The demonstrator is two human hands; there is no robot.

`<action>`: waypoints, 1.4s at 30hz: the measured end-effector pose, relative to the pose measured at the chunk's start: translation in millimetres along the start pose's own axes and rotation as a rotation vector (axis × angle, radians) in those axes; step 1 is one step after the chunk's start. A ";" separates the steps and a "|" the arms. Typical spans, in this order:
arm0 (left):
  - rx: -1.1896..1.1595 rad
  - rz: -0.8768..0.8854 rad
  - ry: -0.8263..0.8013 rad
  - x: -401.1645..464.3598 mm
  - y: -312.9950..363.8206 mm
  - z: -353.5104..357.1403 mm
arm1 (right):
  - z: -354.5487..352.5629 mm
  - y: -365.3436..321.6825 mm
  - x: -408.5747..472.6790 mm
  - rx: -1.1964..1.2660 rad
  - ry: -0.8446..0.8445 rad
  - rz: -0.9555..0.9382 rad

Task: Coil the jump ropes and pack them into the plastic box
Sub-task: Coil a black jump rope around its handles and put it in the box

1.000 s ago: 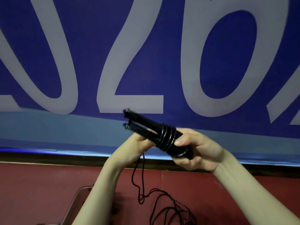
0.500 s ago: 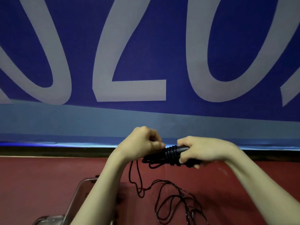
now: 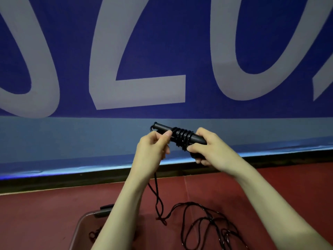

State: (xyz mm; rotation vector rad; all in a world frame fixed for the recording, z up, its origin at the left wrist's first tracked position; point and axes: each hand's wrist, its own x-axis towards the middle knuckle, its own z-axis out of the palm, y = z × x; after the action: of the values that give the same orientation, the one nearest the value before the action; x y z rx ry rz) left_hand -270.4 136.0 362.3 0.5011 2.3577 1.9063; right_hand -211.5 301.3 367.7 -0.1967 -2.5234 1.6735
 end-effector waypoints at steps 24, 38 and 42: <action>-0.258 -0.070 -0.323 -43.8 37.9 -14.0 | -2.6 -26.8 -67.2 0.322 -0.078 -0.134; -0.381 -0.201 -0.387 -52.5 46.7 -4.0 | 2.0 -29.2 -65.5 0.243 0.169 -0.425; -0.384 -0.230 -0.416 -53.7 44.2 -3.5 | 0.5 -25.8 -65.8 0.426 0.127 -0.456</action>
State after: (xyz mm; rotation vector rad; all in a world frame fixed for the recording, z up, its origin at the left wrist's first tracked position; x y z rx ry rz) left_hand -211.4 124.9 397.6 0.5037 1.6684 1.8643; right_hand -147.9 280.0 390.2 0.2774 -1.8736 1.8637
